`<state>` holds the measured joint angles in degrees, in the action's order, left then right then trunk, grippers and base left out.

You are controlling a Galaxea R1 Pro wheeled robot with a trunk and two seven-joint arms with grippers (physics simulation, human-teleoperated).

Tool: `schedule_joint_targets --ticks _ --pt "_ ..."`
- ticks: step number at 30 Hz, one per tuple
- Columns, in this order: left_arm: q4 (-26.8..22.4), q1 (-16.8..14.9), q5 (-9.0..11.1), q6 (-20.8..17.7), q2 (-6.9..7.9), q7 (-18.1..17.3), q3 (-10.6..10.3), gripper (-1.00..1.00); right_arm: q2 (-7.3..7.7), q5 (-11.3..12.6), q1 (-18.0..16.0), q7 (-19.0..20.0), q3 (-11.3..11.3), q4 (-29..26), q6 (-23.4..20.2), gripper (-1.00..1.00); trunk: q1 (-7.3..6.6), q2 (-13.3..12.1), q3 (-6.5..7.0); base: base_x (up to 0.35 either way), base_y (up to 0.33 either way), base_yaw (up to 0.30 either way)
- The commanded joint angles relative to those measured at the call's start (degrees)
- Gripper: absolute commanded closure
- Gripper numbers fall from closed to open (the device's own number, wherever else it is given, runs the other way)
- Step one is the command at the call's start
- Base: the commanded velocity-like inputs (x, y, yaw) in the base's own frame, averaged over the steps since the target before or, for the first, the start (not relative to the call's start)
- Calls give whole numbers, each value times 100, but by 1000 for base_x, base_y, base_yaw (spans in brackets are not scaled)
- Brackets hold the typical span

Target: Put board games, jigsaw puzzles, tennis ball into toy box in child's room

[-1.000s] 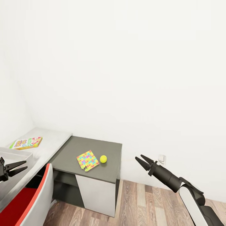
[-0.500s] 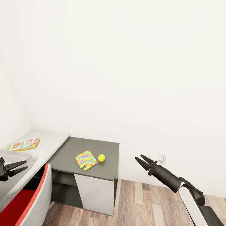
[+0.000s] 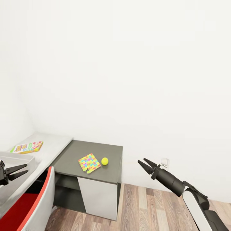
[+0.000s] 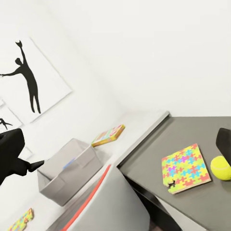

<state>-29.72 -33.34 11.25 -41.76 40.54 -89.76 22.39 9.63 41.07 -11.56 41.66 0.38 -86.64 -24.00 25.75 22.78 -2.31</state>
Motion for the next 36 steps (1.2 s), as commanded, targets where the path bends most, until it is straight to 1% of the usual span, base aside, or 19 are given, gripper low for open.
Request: schedule_joint_targets --ticks 1,9,27,36 --pt "1 -6 -9 -61 -1 -24 3 -100 4 59 -4 -8 4 -2 -44 -100 3 14 -6 -96 37 105" --pt "1 -6 -9 -61 -2 -24 2 -100 4 59 -4 -9 6 -2 -44 -100 3 14 58 -100 15 158" --pt "1 -6 -9 -64 -2 -24 2 -100 4 59 -4 -19 6 -3 -44 -100 3 14 189 -121 4 206" --pt "1 -6 -9 -69 -2 -24 2 -100 4 59 -4 -30 6 -3 -44 -100 3 14 242 -52 136 236"
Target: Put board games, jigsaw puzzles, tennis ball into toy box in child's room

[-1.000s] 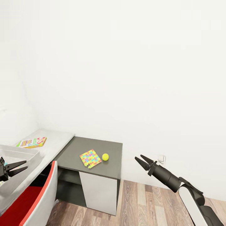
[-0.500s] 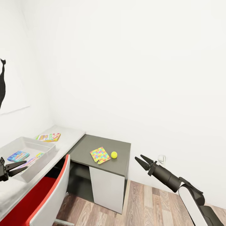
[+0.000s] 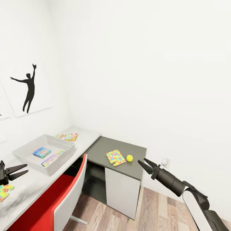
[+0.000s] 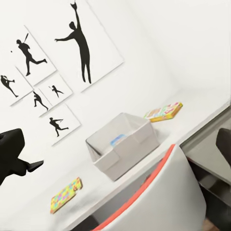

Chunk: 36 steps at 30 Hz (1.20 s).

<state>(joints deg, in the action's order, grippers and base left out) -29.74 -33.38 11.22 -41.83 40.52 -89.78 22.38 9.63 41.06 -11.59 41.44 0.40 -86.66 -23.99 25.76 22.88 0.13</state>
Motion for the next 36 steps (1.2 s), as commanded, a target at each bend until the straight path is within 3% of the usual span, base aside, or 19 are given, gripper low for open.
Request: schedule_joint_targets --ticks 1,14,36 --pt "4 -2 -6 -61 -1 -22 3 -100 4 60 -1 -9 4 -1 -44 -100 2 4 3 -12 210 244" --pt "4 -2 -6 -57 -1 -22 3 -100 4 58 -1 -13 4 0 -44 -100 2 4 67 -3 220 252" --pt "4 -2 -6 -54 -4 -22 3 -100 1 52 -1 -22 10 0 -52 -100 2 4 170 0 16 257"
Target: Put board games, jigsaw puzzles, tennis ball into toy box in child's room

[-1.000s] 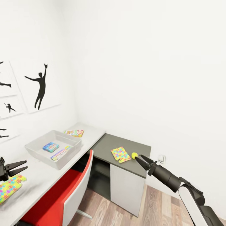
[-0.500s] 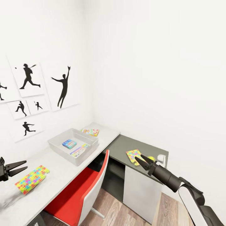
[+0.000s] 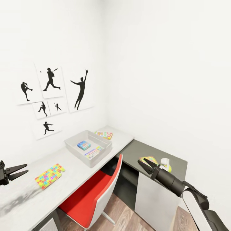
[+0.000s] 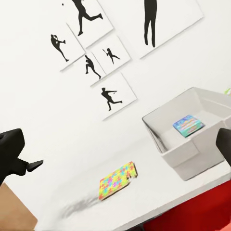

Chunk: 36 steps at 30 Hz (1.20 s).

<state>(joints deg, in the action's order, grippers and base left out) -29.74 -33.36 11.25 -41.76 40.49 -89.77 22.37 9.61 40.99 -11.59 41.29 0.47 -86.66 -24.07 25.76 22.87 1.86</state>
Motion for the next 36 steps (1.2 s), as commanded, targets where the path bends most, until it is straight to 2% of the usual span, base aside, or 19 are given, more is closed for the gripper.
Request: schedule_joint_targets --ticks 1,36 --pt "3 -3 -9 -60 0 -23 4 -100 3 59 -1 -7 4 -2 -44 -100 2 4 2 0 0 257" --pt "3 -3 -9 -69 -6 -23 4 -100 -3 59 -1 -16 6 0 -68 -100 2 4 165 3 1 261"
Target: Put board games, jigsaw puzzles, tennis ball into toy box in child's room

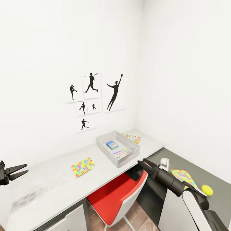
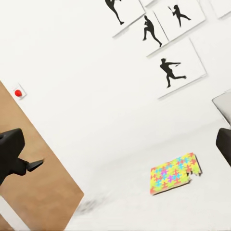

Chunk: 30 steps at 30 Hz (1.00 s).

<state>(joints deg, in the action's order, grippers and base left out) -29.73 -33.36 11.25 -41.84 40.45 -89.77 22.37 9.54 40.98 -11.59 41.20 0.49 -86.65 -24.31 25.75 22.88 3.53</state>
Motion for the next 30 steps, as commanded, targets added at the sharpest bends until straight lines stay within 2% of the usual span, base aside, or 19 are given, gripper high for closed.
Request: schedule_joint_targets --ticks 1,11,21,30 --pt "3 -3 -9 -61 -1 -23 4 -100 4 60 -1 -7 2 -1 -45 -100 3 4 2 68 31 262" --pt "3 -3 -11 -61 -2 -23 4 -100 5 60 -1 -7 2 -1 -54 -100 3 4 48 118 75 262" --pt "3 -3 -11 -61 -2 -23 4 -100 5 60 -1 -7 1 -1 -56 -100 3 4 94 28 24 263" --pt "3 -3 -17 -66 -2 -23 0 -100 8 60 -1 -7 2 -1 -56 -100 3 4 136 43 154 263"
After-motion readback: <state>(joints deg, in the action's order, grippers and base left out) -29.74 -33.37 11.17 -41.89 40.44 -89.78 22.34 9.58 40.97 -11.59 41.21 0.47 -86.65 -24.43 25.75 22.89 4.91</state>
